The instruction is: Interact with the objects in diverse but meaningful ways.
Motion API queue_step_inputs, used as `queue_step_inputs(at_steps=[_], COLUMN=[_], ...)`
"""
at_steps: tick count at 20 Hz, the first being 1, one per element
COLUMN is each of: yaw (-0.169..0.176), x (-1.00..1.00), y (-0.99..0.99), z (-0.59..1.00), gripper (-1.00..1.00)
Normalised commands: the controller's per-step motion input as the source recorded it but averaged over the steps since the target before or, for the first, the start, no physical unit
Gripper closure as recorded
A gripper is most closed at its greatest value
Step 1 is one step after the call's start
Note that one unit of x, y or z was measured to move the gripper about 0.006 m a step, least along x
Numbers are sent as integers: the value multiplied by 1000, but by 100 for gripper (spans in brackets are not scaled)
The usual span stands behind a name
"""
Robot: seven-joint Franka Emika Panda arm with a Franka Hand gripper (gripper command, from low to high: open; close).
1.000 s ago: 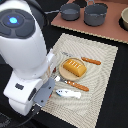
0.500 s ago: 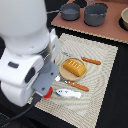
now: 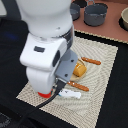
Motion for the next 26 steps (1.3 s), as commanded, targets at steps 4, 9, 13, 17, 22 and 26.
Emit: queue_step_inputs(at_steps=[4,9,13,17,22,26], yaw=[-38,-51,-42,-119,-173,-138], x=[629,605,216,-262,-456,-565], y=[-211,-230,-8,259,328,346], z=[23,7,15,161,213,253], gripper=[-100,-100,-100,-100,-100,-100])
